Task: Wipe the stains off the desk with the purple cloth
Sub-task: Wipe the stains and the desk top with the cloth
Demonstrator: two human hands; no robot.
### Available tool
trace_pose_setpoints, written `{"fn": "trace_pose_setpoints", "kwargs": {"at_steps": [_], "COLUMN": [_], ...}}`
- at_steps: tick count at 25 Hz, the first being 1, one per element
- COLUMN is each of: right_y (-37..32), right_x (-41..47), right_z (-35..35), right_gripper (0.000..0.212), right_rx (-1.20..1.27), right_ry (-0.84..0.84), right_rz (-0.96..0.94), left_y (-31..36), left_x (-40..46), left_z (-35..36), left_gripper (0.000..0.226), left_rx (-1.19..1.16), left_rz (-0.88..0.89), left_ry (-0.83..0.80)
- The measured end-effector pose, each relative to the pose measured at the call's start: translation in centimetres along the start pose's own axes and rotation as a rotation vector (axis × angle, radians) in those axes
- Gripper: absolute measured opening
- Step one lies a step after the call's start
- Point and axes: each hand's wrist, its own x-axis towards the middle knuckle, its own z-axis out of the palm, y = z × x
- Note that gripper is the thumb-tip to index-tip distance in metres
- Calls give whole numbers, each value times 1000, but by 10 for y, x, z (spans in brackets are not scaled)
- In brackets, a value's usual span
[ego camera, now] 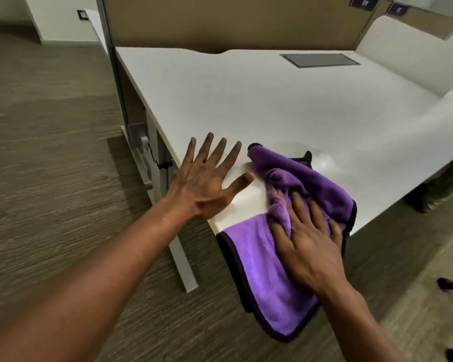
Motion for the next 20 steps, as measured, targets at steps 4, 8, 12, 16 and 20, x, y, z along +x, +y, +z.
{"fn": "trace_pose_setpoints", "kwargs": {"at_steps": [4, 8, 12, 16, 20], "right_y": [-29, -37, 12, 25, -29], "right_x": [33, 13, 6, 66, 120], "right_z": [1, 4, -5, -13, -2], "right_gripper": [63, 62, 57, 59, 62], "right_rx": [10, 20, -32, -9, -11], "right_ry": [-19, -46, -119, -40, -13], "right_rz": [-18, -299, -259, 19, -137], "left_y": [-1, 0, -2, -2, -6], "left_x": [4, 2, 11, 17, 26], "left_z": [0, -1, -8, -9, -5], "left_gripper": [103, 116, 101, 92, 100], "left_rx": [-39, -46, 47, 103, -223], "left_rz": [-19, -44, -3, 142, -61], "left_ry": [-49, -45, -67, -64, 16]}}
